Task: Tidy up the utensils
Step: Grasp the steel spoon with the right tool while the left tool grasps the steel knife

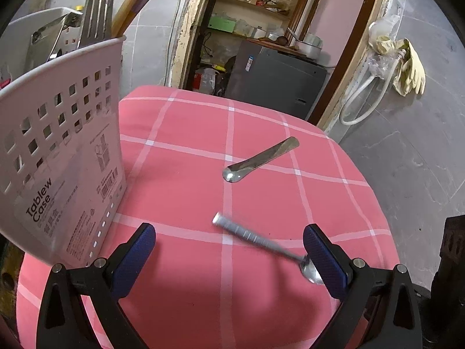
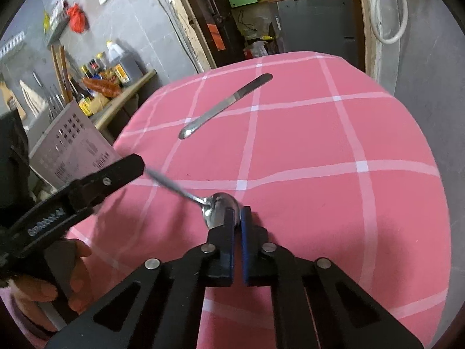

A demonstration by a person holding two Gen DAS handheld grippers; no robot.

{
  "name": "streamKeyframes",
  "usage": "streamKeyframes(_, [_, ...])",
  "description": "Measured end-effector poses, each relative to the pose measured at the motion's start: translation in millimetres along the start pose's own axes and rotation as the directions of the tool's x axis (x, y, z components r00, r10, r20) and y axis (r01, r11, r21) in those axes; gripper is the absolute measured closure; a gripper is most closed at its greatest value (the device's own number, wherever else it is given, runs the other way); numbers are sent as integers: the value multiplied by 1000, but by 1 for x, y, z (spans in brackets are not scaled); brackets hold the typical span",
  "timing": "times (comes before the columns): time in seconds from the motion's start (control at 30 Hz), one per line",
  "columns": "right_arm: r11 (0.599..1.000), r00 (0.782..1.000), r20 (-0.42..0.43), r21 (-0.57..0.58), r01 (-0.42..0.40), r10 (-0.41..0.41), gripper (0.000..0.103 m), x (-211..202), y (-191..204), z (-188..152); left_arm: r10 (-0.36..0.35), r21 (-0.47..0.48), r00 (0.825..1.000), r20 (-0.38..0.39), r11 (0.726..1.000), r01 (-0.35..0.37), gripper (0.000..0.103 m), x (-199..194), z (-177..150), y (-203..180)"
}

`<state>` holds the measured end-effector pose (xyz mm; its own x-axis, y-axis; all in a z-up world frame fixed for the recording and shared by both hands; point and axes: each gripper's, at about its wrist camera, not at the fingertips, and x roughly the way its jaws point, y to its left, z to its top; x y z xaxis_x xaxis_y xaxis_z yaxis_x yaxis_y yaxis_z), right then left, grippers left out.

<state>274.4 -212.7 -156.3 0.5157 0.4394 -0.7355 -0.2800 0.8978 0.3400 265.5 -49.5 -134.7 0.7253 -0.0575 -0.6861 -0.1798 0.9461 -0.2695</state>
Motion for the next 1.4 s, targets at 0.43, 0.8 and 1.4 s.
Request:
streamKeyframes(0.43, [998,997,61,34,47,-49,101,-23,-56,24,9,64,1000,-4,998,-9,1,25,22,-32])
streamKeyframes(0.8, [998,996,59,4,65,-65,101,-12,-89,63,55,191,997,-53,981,-44,29,88,60,-64])
streamKeyframes(1.4, [1000,999,50,13,-4,3,101,4,-102,73,118,352,983,-142,934,-61,69,131,74,-88])
